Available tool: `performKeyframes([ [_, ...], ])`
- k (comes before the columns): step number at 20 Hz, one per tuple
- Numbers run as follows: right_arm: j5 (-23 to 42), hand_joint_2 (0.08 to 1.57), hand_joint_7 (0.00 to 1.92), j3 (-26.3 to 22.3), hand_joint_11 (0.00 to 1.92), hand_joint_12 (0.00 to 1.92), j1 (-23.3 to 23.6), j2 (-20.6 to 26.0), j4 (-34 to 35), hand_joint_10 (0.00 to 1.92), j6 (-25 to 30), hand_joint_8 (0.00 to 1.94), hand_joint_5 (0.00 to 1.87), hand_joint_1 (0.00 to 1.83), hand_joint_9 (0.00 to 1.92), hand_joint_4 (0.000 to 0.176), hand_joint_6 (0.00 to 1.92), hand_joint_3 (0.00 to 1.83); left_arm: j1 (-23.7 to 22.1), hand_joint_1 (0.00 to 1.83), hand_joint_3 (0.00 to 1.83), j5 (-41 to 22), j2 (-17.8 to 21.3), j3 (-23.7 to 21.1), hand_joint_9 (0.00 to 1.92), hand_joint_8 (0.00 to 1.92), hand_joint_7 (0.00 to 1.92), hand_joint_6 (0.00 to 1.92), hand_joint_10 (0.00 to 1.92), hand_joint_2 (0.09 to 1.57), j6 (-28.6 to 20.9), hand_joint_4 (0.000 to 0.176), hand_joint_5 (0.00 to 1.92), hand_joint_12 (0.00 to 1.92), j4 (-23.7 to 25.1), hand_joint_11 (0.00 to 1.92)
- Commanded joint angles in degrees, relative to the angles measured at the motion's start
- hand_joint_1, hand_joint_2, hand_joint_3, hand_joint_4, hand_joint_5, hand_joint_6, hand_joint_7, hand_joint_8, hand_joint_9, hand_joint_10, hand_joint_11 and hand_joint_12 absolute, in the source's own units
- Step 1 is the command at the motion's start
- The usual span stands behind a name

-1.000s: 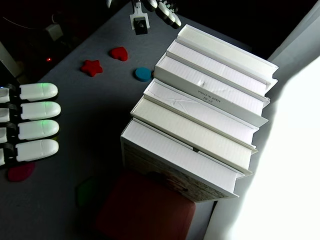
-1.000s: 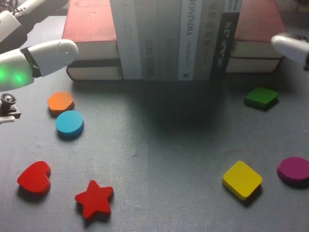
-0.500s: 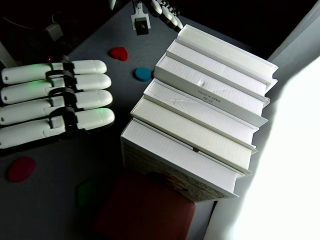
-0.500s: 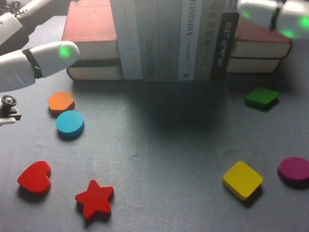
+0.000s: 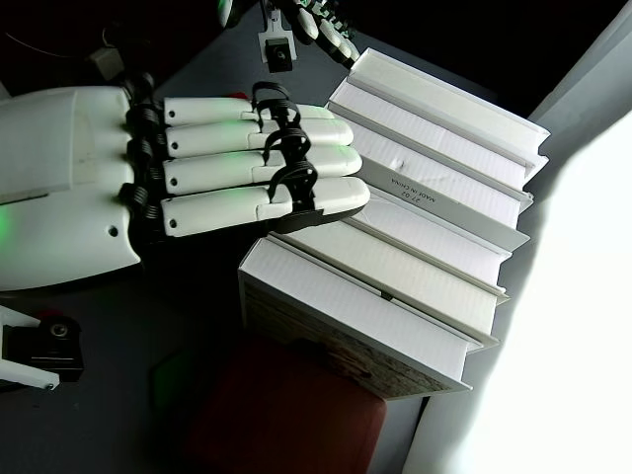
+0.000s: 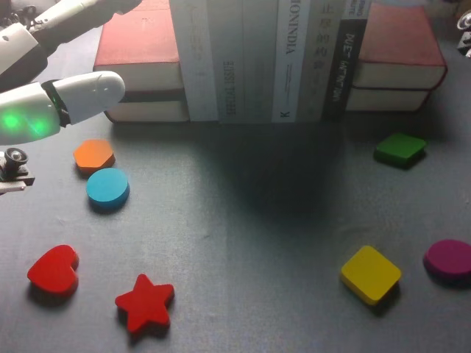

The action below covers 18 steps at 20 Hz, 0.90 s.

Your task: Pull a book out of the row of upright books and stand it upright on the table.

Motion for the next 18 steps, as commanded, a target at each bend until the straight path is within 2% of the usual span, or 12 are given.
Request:
performKeyframes([
  [1,4.00,1.39,0.00,0.57,0.00,0.00,1.20,-0.67,1.16,0.00,-0.26,0.00,0.26,0.06,0.00,0.000,0.07,0.00,-0.44,0.19,0.00,-6.63,-0.50,0.27,0.00,0.00,0.00,0.00,0.00,1.37,-0.49,0.041,0.10,0.00,-2.11,0.00],
  [4,2.65,1.38,0.00,1.28,0.00,0.00,1.56,-1.45,1.16,0.00,-0.49,0.00,0.35,0.10,0.00,0.000,0.10,0.00,-0.49,0.20,0.00,-6.65,-0.59,0.33,0.00,0.00,0.00,0.00,0.00,1.37,-0.52,0.035,0.11,0.00,-2.06,0.00],
  [7,1.32,1.39,0.00,2.16,0.00,0.00,1.63,-2.14,1.65,0.00,-0.58,0.00,0.44,0.11,0.00,0.000,0.13,0.00,-0.46,0.21,0.00,-6.76,-0.61,0.36,0.00,0.00,0.00,0.00,0.00,1.36,-0.75,0.041,0.11,0.00,-2.06,0.00],
  [10,0.87,1.39,0.00,2.13,0.00,0.00,1.61,-2.12,1.94,0.00,-0.58,0.00,0.54,0.14,0.00,0.000,0.12,0.00,-0.43,0.23,0.00,-6.92,-0.63,0.37,0.00,0.00,0.00,0.01,0.00,1.36,-0.87,0.037,0.13,0.00,-2.07,0.00],
  [11,0.73,1.39,0.00,2.07,0.00,0.00,1.61,-2.12,1.94,0.00,-0.58,0.00,0.58,0.16,0.00,0.000,0.12,0.00,-0.42,0.23,0.00,-6.93,-0.63,0.37,0.00,0.00,0.00,0.01,0.00,1.35,-0.87,0.035,0.13,0.00,-2.07,0.00],
  [13,0.56,1.39,0.03,1.89,0.00,0.00,1.42,-2.11,1.94,0.00,-0.58,0.01,0.66,0.18,0.00,0.000,0.16,0.00,-0.37,0.24,0.00,-7.02,-0.64,0.36,0.00,0.00,0.01,0.01,0.00,1.35,-0.91,0.018,0.16,0.00,-2.12,0.00],
  [16,0.55,1.38,0.06,1.22,0.00,0.00,0.97,-2.06,1.92,0.00,-0.65,0.01,0.72,0.21,0.00,0.000,0.18,0.00,-0.28,0.22,0.00,-7.12,-0.64,0.36,0.00,0.00,0.00,0.01,0.00,1.36,-0.97,0.031,0.15,0.00,-2.20,0.00],
  [18,0.56,1.39,0.07,0.87,0.00,0.00,0.83,-1.77,1.92,0.00,-0.84,0.01,0.74,0.21,0.00,0.000,0.19,0.00,-0.27,0.23,0.00,-7.14,-0.63,0.35,0.00,0.00,0.00,0.00,0.00,1.36,-0.98,0.032,0.14,0.00,-2.23,0.00],
])
